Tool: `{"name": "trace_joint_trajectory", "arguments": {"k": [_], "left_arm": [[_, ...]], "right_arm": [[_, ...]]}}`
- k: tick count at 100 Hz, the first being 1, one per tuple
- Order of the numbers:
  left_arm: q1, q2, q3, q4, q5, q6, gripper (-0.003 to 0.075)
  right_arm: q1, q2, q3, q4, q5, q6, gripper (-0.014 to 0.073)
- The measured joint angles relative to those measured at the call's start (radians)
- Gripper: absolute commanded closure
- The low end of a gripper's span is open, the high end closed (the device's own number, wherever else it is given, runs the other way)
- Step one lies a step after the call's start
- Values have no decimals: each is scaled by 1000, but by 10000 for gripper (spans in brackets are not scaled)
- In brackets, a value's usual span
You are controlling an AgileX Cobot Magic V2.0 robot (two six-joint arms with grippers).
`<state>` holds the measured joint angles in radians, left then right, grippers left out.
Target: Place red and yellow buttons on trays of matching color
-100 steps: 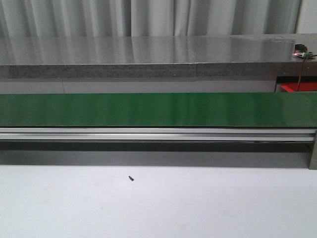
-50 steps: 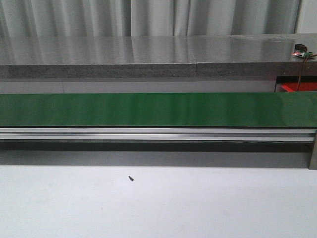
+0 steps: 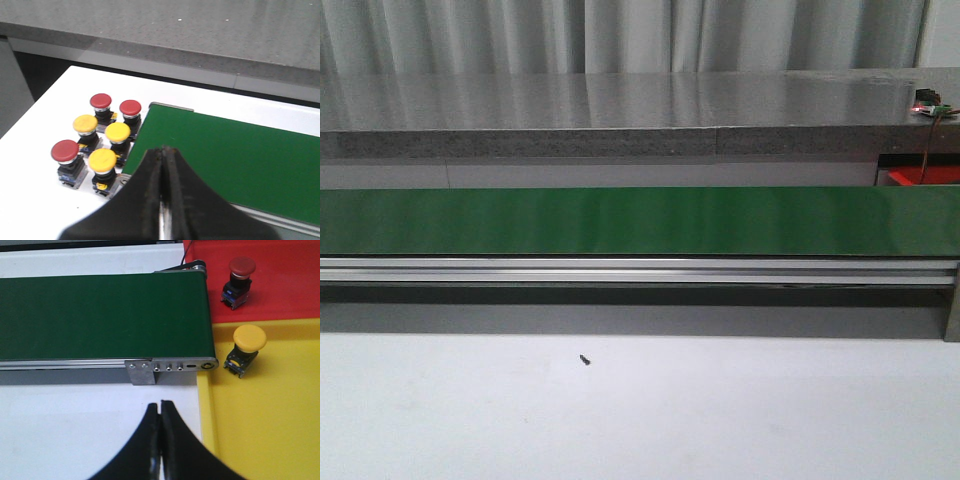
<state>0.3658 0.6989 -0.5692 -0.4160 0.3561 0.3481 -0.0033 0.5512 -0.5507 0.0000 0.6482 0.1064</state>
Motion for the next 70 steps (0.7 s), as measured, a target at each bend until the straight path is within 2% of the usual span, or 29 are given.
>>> {"name": "trace_joint_trajectory", "arguments": {"k": [25,38,43,50,57,58,67,70], "left_arm": [[55,167,-11,7,-124,-2,739],[101,279,-55,9,-98,-8,732],[119,329,-81,9,-75,-8,696],[140,400,-123,9,-41,-9,582],[150,465,-162,11,-16,-11,409],[150,471,-169,11,-12,-11,353],[152,547,-213,11,14,-11,158],[152,569,-233,11,26,-11,119]], "right_arm": [[0,0,0,0,0,0,715],[0,0,0,0,0,0,715],[0,0,0,0,0,0,715],[0,0,0,0,0,0,715],[0,0,0,0,0,0,715],[0,0,0,0,0,0,715],[0,0,0,0,0,0,715],[0,0,0,0,0,0,715]]}}
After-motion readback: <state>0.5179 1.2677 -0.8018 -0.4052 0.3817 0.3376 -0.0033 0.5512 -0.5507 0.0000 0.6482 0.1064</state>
